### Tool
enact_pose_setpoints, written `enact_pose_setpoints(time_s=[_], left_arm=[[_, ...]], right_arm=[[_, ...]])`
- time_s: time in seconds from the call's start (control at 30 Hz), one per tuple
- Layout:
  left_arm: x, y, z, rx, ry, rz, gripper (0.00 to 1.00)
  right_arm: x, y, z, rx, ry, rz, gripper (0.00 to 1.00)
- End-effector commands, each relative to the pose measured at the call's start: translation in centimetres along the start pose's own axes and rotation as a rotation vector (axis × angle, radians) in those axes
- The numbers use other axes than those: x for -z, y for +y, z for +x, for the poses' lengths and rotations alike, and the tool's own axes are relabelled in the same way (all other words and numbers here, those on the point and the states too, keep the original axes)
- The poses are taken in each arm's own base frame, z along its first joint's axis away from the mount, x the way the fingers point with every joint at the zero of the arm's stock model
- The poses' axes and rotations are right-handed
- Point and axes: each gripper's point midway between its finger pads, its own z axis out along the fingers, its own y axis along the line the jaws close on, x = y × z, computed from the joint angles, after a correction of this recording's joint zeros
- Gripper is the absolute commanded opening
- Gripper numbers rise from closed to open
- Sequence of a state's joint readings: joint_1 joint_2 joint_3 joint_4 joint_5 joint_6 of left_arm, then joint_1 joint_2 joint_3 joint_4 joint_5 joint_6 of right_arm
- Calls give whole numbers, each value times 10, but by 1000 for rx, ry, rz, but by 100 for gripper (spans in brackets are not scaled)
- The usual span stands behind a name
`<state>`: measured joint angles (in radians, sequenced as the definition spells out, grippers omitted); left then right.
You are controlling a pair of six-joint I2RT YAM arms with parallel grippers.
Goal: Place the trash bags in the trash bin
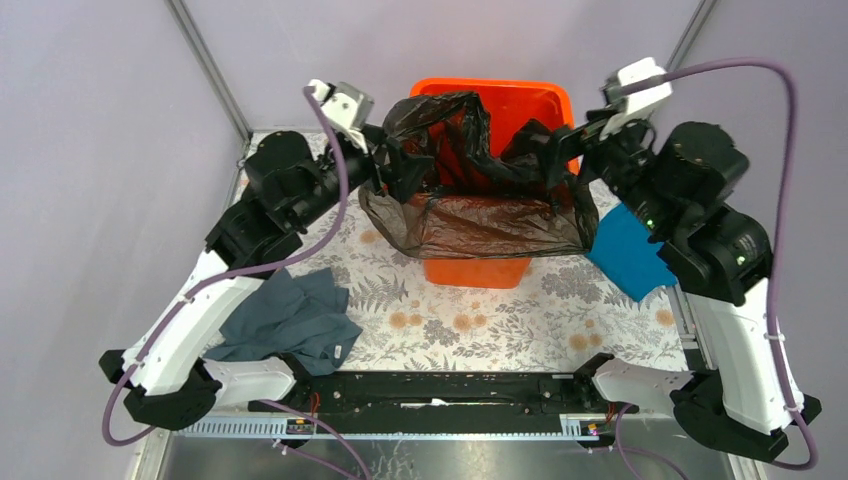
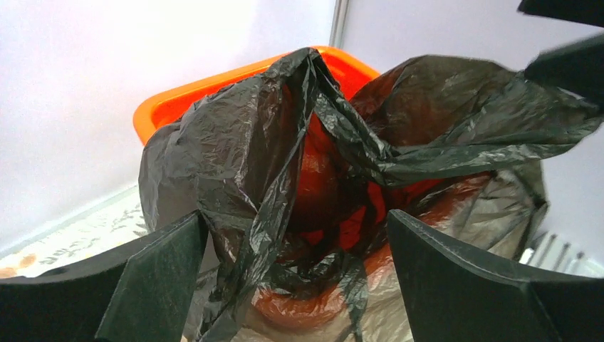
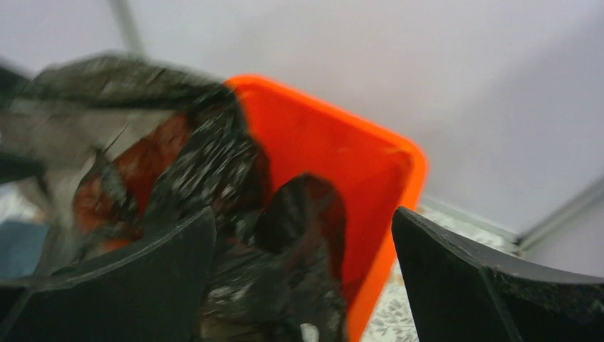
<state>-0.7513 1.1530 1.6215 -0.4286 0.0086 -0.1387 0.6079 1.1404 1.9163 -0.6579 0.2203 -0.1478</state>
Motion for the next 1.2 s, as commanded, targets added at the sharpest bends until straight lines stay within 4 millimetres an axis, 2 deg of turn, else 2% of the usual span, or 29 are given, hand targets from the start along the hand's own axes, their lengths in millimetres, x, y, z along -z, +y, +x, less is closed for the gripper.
enact_pose_setpoints(time_s=[0.0,0.1,0.23,0.47,0.63,0.7,0.8,0.9,1.03,1.07,1.17], left_arm=[[5,3,-35,-154,-91,-34,99],[4,22,-31,-183,-77,-141,91],[11,47,-37,-173,-92,-291,83],[13,51,-37,-167,-87,-312,74],[9,53,-33,-182,-74,-321,64],[8,54,-33,-188,-73,-325,62],[7,56,-36,-191,-75,-338,53],[6,58,-38,-184,-83,-354,46],[-1,66,-38,-159,-80,-413,34],[-4,66,-38,-157,-75,-413,33],[-14,63,-38,-152,-62,-395,30]], right_arm=[[12,59,27,56,42,-348,100],[22,63,35,100,17,-387,100],[33,68,39,166,-14,-443,100],[54,77,67,337,27,-570,100],[72,85,69,435,-47,-651,100],[65,75,74,486,-28,-603,100],[39,53,86,565,27,-471,100],[26,52,77,558,-12,-433,94],[23,66,45,439,-186,-440,84],[22,66,31,401,-243,-421,83],[19,68,15,319,-287,-411,83]])
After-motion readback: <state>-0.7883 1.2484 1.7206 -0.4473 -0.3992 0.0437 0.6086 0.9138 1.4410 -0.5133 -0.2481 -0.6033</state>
